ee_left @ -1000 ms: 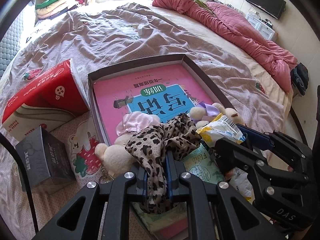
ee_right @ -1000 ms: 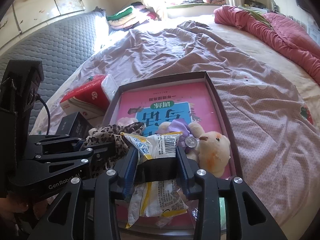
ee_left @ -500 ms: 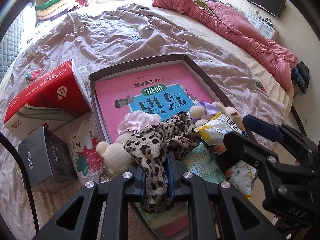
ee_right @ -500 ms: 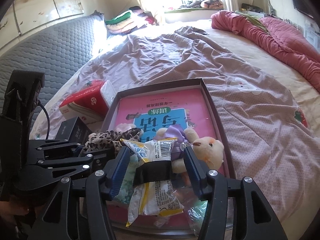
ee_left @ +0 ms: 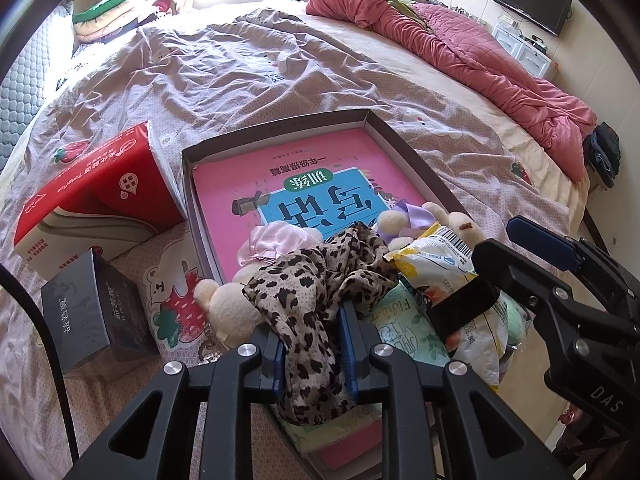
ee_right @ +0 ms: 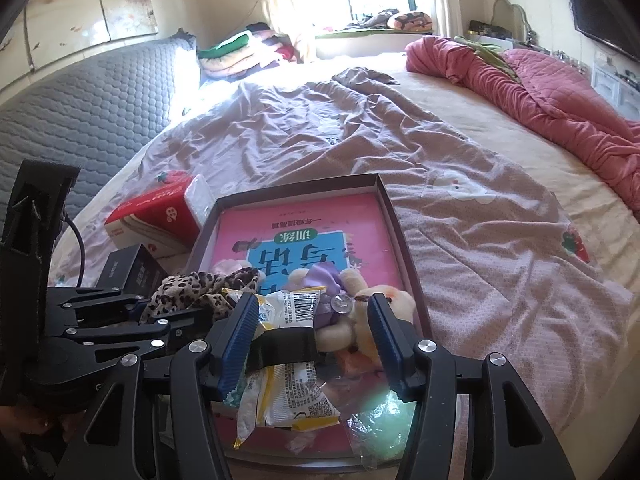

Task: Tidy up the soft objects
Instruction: 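Lower and open left gripper releasing scrunchie while right releases yellow packet, then withdraw both open grippers up and away from the tray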

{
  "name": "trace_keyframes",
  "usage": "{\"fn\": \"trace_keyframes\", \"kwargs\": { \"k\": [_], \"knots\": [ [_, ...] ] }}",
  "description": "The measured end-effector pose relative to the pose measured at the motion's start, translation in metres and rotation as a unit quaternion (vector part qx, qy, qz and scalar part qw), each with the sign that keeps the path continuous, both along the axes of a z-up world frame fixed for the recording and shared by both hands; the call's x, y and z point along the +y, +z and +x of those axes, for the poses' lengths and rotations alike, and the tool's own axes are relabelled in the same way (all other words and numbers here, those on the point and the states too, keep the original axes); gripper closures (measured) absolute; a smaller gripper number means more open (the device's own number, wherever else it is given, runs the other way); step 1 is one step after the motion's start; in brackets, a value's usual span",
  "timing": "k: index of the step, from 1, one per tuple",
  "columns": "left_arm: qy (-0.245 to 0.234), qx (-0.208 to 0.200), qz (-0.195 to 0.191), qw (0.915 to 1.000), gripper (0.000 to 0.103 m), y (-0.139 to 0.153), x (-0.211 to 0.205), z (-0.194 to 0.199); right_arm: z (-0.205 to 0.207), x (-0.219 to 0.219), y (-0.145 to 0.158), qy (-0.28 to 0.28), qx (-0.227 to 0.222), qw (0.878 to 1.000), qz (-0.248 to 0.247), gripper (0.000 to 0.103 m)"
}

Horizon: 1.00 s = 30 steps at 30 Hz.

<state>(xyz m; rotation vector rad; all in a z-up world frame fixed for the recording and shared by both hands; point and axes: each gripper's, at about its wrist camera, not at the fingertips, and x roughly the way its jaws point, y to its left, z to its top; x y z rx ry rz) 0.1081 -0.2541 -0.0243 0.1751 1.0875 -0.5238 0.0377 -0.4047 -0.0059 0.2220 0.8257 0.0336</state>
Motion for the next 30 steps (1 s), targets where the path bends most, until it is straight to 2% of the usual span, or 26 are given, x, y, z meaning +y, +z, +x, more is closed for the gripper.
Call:
{"fn": "trace_keyframes", "kwargs": {
  "k": [4, 8, 13, 17, 20, 30],
  "knots": [
    [-0.003, -0.004, -0.002, 1.0000, 0.070, 0.004, 0.000, -0.004, -0.003, -0.001, 0.002, -0.006, -0.002, 1.000, -0.006, 0.044],
    [-0.005, -0.012, 0.001, 0.9999, 0.057, 0.007, -0.001, -0.007, -0.006, -0.004, 0.005, -0.013, -0.006, 1.000, -0.008, 0.044],
    [0.000, -0.015, -0.004, 0.9999, 0.053, 0.011, 0.004, -0.009, -0.010, -0.008, 0.010, -0.023, -0.011, 1.000, -0.005, 0.044],
    [0.004, -0.022, -0.009, 0.9997, 0.045, 0.017, 0.009, -0.012, -0.013, -0.008, 0.013, -0.026, -0.013, 1.000, -0.009, 0.044],
    [0.007, -0.028, -0.011, 0.9995, 0.041, 0.021, 0.012, -0.015, -0.015, -0.006, 0.016, -0.026, -0.017, 0.999, -0.012, 0.025],
    [0.019, -0.050, -0.017, 0.9985, 0.032, 0.041, 0.029, -0.029, -0.020, 0.005, 0.029, -0.019, -0.029, 0.999, -0.021, 0.025]
  ]
}}
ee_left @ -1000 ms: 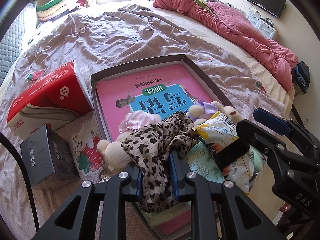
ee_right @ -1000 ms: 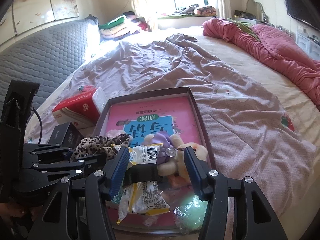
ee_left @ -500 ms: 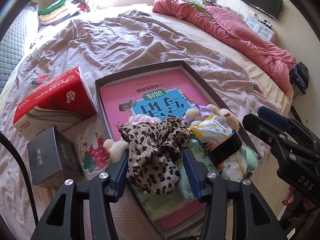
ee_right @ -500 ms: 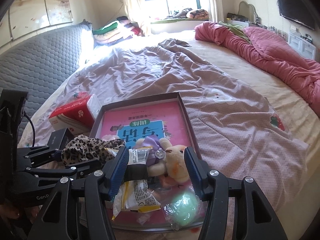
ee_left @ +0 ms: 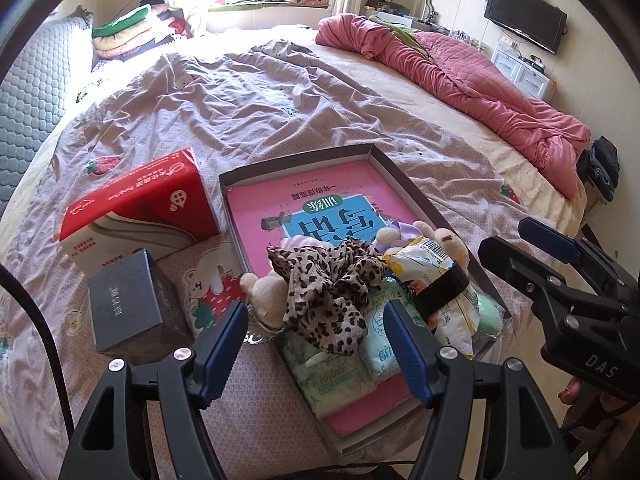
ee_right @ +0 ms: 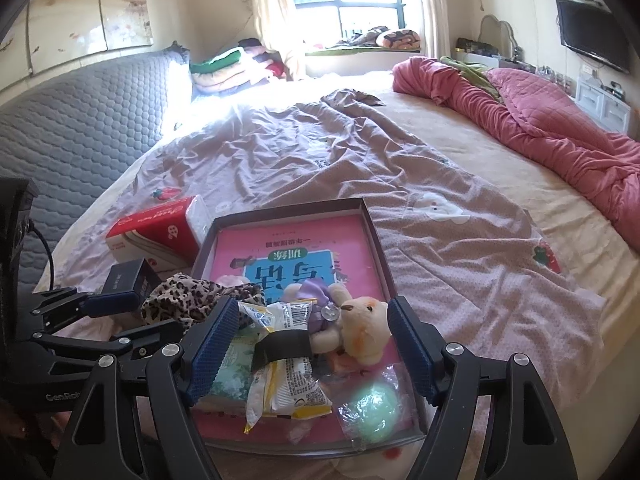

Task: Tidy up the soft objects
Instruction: 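Withdraw both open grippers up and away from the tray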

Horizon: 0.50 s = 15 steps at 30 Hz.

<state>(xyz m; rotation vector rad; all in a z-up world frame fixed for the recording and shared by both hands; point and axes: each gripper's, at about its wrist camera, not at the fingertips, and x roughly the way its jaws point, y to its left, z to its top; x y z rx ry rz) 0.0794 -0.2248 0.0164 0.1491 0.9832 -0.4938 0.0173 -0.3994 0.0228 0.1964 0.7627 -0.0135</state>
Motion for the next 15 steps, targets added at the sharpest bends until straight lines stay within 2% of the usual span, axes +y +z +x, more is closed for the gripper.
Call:
{"fn": "trace_keyframes", "kwargs": {
  "k": [15],
  "knots": [
    [0.031, -0.026, 0.003, 0.9992, 0.022, 0.020, 0.035, -0.028, -0.033, 0.016, 0.023, -0.008, -0.034, 0.999, 0.003, 0.025]
  ]
}}
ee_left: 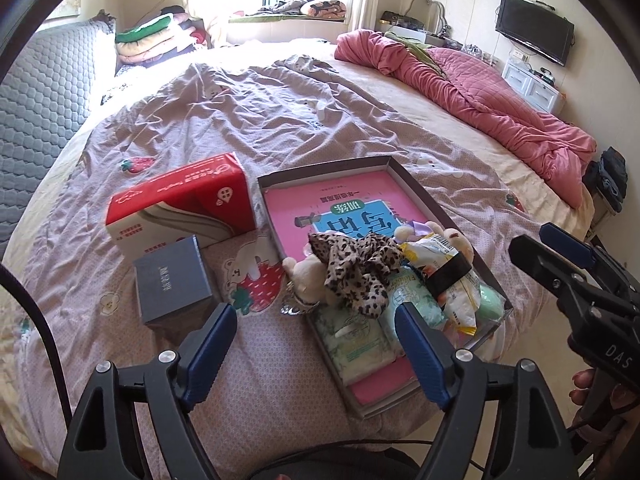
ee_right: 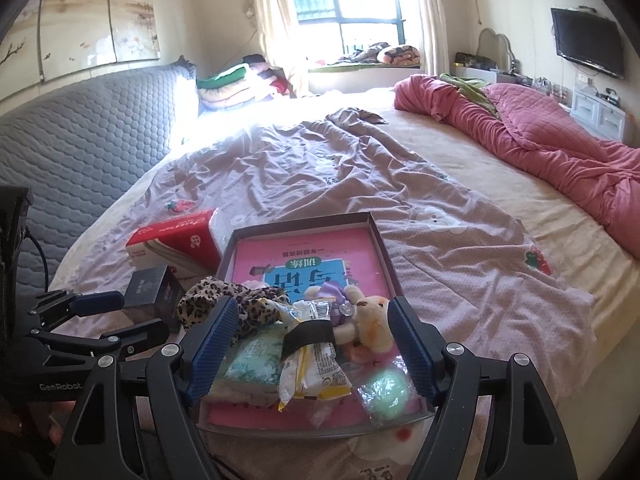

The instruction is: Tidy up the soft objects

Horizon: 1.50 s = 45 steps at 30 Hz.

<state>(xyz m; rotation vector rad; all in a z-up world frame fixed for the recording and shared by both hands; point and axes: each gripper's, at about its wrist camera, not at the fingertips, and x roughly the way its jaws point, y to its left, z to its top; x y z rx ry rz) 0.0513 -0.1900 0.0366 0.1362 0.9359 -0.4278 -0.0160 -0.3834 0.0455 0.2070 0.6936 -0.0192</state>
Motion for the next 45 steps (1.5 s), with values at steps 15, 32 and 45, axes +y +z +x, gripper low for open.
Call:
{"fn": "trace_keyframes", "kwargs": {
  "k": [15, 32, 45],
  "knots": [
    [0.031, -0.013, 0.008, 0.9994, 0.021, 0.001, 0.026, -0.035, -0.038, 0.026, 0.006, -0.044, -0.013, 0.999, -0.026, 0.024],
    [0.029, -0.001, 0.016, 0.9995, 0.021, -0.020, 0.028, -0.068, -0.078, 0.048, -0.005, -0.073, 0.006, 0.997, -0.033, 0.024],
    [0.036, 0.000, 0.013, 0.9993, 0.021, -0.020, 0.032, -0.067, -0.084, 0.058, -0.007, -0.064, 0.009, 0.997, -0.045, 0.024]
  ]
}}
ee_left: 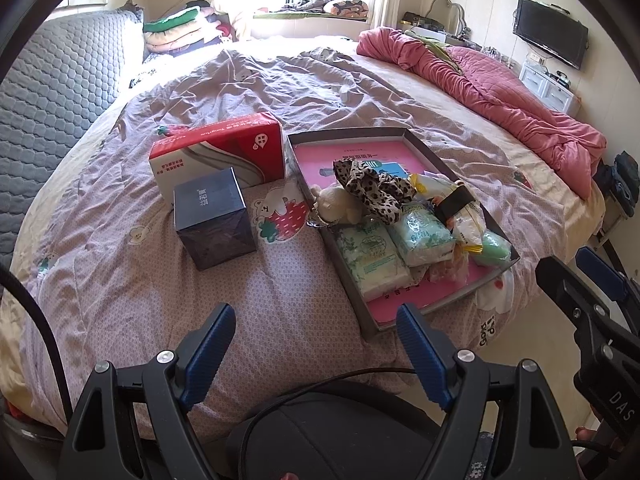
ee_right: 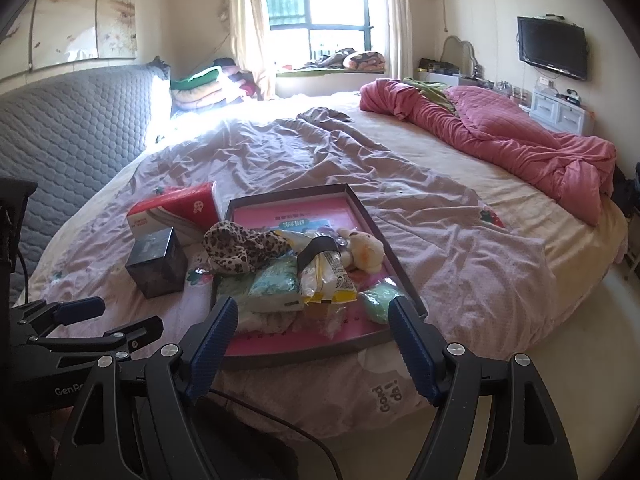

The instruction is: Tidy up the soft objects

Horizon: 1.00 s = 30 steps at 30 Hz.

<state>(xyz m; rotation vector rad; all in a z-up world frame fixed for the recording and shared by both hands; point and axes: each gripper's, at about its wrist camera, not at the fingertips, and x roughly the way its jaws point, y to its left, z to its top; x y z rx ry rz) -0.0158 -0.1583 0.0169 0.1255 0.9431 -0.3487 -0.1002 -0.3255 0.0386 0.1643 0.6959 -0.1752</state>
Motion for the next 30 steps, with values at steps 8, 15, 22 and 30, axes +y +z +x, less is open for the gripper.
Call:
{"fn": "trace_keyframes", "kwargs": {
  "k": [8, 15, 22, 30],
  "knots": [
    [0.001, 0.003, 0.004, 1.0000, 0.021, -0.0023, -0.0003, 0.0009, 0.0004, -0.0031, -0.0031, -0.005, 0.003, 1.000, 0.007, 0.024],
    [0.003, 0.007, 0.006, 1.0000, 0.021, -0.0053, 0.0000, 0.0016, 0.0003, -0.0050, -0.0043, -0.004, 0.004, 1.000, 0.008, 0.024],
    [0.006, 0.008, 0.011, 0.9999, 0.021, -0.0069, 0.0006, 0.0024, 0.0005, -0.0050, -0.0044, -0.007, 0.004, 1.000, 0.010, 0.024],
    [0.007, 0.011, 0.019, 0.9997, 0.021, -0.0100, -0.0004, 0.0030, 0.0007, -0.0058, -0.0052, -0.006, 0.006, 1.000, 0.012, 0.024]
  ]
}}
